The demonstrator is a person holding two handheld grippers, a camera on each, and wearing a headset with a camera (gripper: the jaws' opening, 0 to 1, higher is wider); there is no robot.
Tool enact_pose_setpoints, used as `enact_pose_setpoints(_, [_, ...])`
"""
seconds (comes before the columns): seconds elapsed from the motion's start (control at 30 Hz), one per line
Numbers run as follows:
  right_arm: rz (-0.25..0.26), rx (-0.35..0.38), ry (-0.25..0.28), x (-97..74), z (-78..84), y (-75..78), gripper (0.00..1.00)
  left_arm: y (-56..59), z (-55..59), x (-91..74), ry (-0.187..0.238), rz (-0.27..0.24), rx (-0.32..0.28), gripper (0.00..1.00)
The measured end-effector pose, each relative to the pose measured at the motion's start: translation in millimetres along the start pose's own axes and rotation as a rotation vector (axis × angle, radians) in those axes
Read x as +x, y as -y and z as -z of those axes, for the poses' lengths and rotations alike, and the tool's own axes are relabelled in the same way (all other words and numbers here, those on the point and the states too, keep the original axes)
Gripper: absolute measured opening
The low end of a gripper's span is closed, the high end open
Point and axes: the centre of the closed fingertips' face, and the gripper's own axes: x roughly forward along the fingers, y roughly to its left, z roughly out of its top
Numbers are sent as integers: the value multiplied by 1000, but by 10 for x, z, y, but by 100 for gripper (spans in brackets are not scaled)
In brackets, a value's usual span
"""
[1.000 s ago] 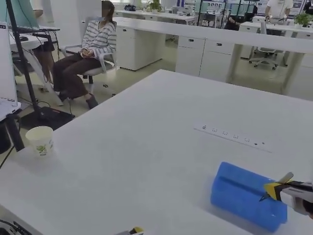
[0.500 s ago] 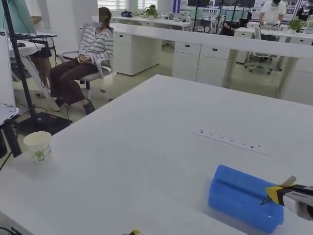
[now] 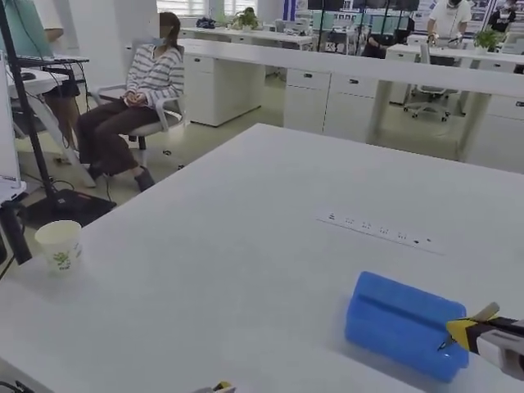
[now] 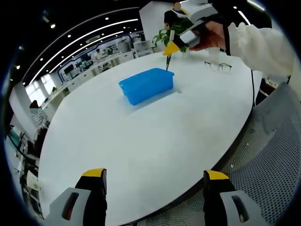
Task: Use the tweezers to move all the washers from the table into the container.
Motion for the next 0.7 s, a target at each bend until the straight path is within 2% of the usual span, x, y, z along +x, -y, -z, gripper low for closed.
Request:
enact_pose_setpoints(0.63, [-13,25,-56,28,332,-18,3,18,24,4,-15,7,6,86])
enact_pose_setpoints(0.7, [-13,14,-69,45,384,-22,3,2,2,-3,-1,0,2,85])
